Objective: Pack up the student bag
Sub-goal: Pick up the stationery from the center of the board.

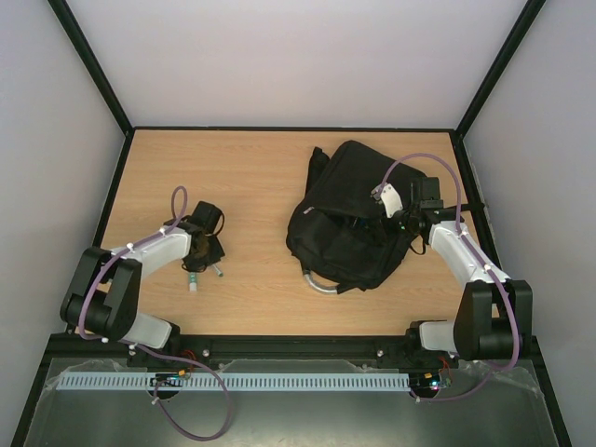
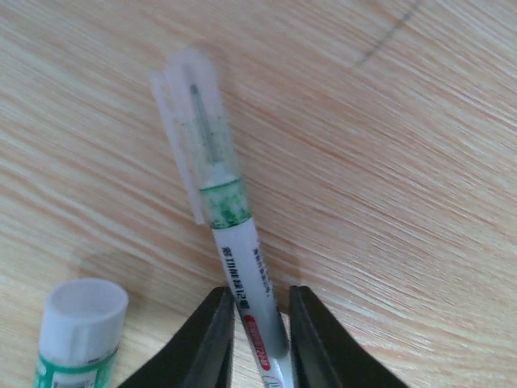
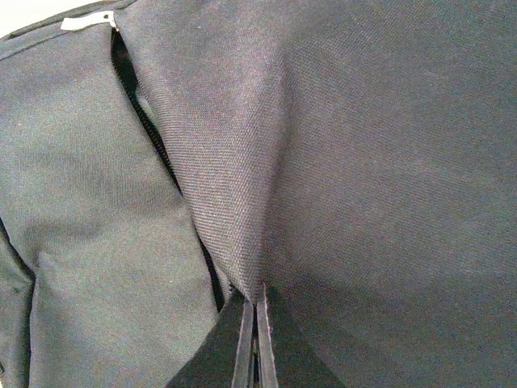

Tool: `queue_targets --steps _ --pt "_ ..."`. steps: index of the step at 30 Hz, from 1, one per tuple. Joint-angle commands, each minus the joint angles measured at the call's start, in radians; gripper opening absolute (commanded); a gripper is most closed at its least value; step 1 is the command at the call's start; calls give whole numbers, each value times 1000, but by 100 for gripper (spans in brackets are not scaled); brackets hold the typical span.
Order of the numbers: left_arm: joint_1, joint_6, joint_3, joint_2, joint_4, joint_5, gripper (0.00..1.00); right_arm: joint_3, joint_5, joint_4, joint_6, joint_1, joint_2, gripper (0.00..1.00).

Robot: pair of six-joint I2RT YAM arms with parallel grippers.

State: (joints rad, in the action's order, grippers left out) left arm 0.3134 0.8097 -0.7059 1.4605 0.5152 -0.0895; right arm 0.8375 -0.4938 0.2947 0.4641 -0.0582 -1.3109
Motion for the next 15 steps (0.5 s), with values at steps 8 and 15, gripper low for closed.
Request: queue_targets --steps 8,15 --pt "67 -38 -33 -16 -37 73 2 11 -56 80 7 6 5 1" --pt "382 -174 -168 -118 -123 41 2 13 -55 79 5 8 4 1"
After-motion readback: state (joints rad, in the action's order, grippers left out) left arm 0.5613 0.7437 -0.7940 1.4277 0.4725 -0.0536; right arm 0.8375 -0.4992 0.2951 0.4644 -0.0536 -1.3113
